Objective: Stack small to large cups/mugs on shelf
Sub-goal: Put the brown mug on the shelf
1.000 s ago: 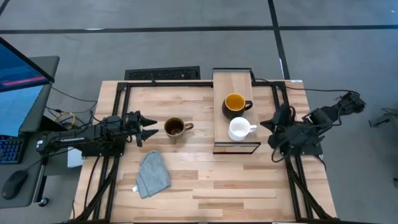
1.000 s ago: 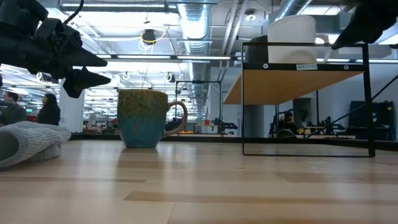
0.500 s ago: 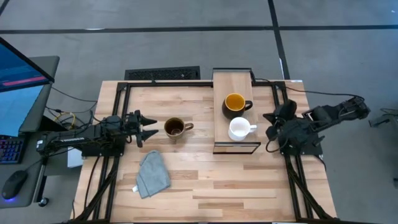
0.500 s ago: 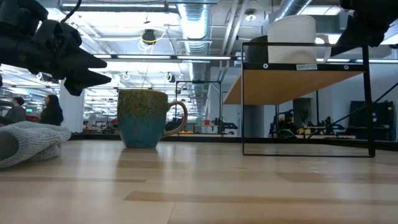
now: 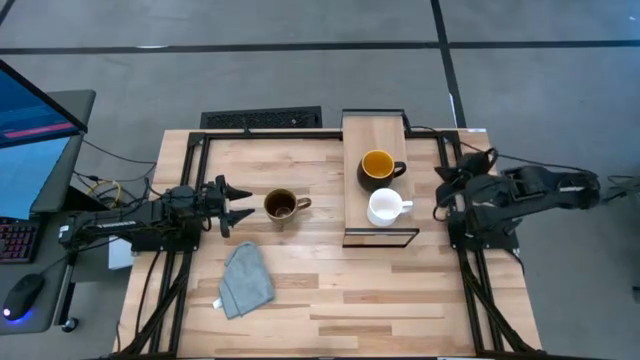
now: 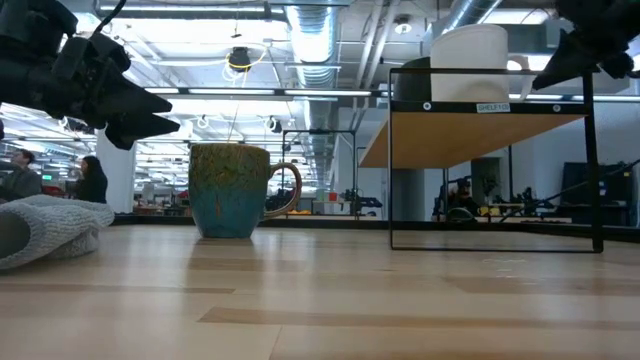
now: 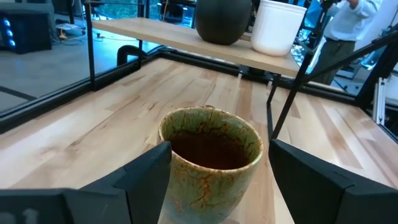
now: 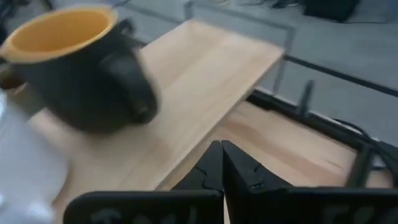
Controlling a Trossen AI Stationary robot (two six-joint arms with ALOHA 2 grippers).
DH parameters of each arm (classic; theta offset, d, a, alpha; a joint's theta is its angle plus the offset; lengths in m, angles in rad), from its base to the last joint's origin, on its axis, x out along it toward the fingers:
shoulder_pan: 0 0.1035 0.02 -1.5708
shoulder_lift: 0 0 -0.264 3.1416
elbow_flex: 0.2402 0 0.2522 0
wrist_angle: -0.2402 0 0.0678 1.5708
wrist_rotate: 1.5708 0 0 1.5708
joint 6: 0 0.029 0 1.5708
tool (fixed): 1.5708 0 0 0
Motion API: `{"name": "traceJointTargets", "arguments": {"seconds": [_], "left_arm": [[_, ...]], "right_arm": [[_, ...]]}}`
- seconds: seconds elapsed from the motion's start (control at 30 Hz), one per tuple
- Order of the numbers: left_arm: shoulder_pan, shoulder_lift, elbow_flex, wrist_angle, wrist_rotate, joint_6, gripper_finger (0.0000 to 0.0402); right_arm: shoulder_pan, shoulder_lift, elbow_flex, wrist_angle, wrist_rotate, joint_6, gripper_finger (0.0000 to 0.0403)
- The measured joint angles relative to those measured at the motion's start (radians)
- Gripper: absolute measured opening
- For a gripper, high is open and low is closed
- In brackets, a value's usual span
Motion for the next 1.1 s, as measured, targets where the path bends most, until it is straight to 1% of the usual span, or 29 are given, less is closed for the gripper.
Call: {"name": "traceJointTargets", "arguments": {"seconds": [0.1, 0.2, 0.27, 0.37, 0.43, 0.47, 0.57, 0.63, 0.77, 0.9, 1.1], "left_arm": [[0.000, 0.000, 0.000, 0.000, 0.000, 0.000, 0.0261], [0.000, 0.000, 0.000, 0.000, 0.000, 0.000, 0.0261], [0.000, 0.000, 0.000, 0.000, 0.000, 0.000, 0.0261], [0.000, 0.000, 0.000, 0.000, 0.001, 0.006, 0.0261], [0.000, 0.000, 0.000, 0.000, 0.002, 0.020, 0.0261], [0.000, 0.000, 0.000, 0.001, 0.002, 0.029, 0.0261], [0.000, 0.000, 0.000, 0.007, 0.005, 0.057, 0.0261], [0.000, 0.000, 0.000, 0.013, 0.005, 0.066, 0.0261], [0.000, 0.000, 0.000, 0.036, 0.004, 0.098, 0.0261], [0.000, 0.000, 0.000, 0.066, 0.004, 0.124, 0.0261], [0.000, 0.000, 0.000, 0.073, 0.004, 0.138, 0.0261]], "right_arm": [[-0.058, -0.026, 0.000, 0.010, 0.018, 0.006, 0.0019], [-0.105, -0.045, 0.000, 0.068, 0.013, -0.052, 0.0019], [-0.123, -0.048, 0.000, 0.156, 0.013, -0.132, 0.0019], [-0.126, -0.047, 0.000, 0.327, 0.003, -0.336, 0.0022], [-0.126, -0.048, 0.000, 0.384, -0.020, -0.446, 0.0021], [-0.126, -0.047, 0.000, 0.389, -0.021, -0.472, 0.0020], [-0.127, -0.052, -0.019, 0.391, -0.013, -0.484, 0.0017], [-0.126, -0.075, -0.069, 0.415, -0.013, -0.495, 0.0017], [-0.127, -0.153, -0.197, 0.533, 0.015, -0.563, 0.0021], [-0.127, -0.272, -0.285, 0.681, 0.019, -0.667, 0.0023], [-0.127, -0.458, -0.373, 0.719, 0.043, -0.703, 0.0016]]}}
